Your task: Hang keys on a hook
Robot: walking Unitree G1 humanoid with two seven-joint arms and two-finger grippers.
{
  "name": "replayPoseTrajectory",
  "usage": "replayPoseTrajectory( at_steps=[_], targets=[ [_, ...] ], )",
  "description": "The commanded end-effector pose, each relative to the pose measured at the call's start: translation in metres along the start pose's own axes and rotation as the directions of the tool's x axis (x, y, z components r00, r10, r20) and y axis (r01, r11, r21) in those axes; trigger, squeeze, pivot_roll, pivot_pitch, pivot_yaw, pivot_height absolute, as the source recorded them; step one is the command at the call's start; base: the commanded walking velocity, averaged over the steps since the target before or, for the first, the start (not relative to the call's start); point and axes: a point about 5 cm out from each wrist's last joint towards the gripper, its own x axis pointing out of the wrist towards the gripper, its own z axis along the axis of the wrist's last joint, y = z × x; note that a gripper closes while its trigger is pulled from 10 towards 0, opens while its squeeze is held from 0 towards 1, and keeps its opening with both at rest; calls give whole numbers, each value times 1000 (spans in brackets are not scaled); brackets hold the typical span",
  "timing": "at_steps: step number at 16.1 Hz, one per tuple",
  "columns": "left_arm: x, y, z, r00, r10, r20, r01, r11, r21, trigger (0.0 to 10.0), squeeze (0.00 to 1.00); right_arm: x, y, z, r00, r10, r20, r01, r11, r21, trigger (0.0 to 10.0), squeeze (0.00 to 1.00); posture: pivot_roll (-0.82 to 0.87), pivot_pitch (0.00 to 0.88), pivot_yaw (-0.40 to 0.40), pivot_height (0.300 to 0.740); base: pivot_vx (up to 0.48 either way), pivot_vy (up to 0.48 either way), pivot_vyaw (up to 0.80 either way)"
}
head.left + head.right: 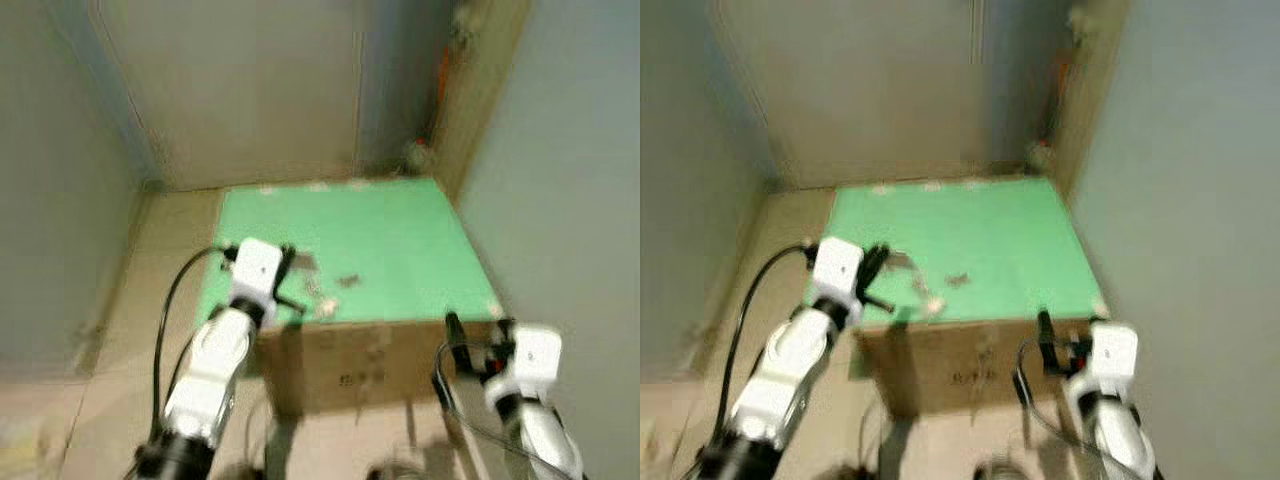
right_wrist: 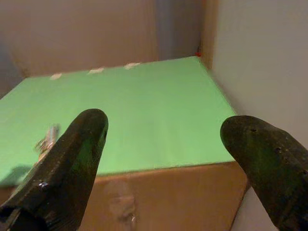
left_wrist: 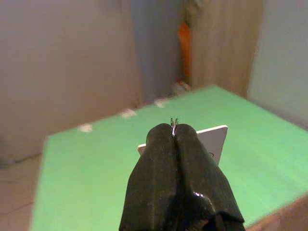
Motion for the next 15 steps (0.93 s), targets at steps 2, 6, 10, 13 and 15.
replayPoseTrajectory(
  at_steps=[2, 6, 10, 13, 15],
  targets=[
    [0, 0, -4, 1000, 2, -14, -2, 1000, 0, 10000, 0, 2, 0, 2, 1000, -1, 8, 1, 1000, 6, 10000, 0, -181, 0, 31, 740, -373, 0, 0],
    [2, 0, -3, 1000, 3, -5, -3, 1000, 1, 10000, 0, 2, 2, 1, 1000, 0, 6, 0, 1000, 9, 10000, 0, -182, 0, 33, 740, -371, 0, 0],
    [3, -3, -3, 1000, -11, 1, 11, 1000, -6, 10000, 0, -1, 1, 1, 1000, -7, 1, 7, 1000, 9, 10000, 0, -192, 0, 36, 740, -368, 0, 0],
    [5, -4, -3, 1000, -17, 2, 17, 1000, -6, 10000, 0, -2, 1, 1, 1000, -10, 2, 10, 1000, 7, 10000, 0, -205, 0, 41, 740, -365, 0, 0],
    [6, -4, -3, 1000, -14, 7, 14, 1000, -18, 10000, 0, -2, 0, 1, 1000, -13, 2, 13, 1000, 6, 10000, 0, -207, 0, 41, 740, -328, 0, 0]
  ],
)
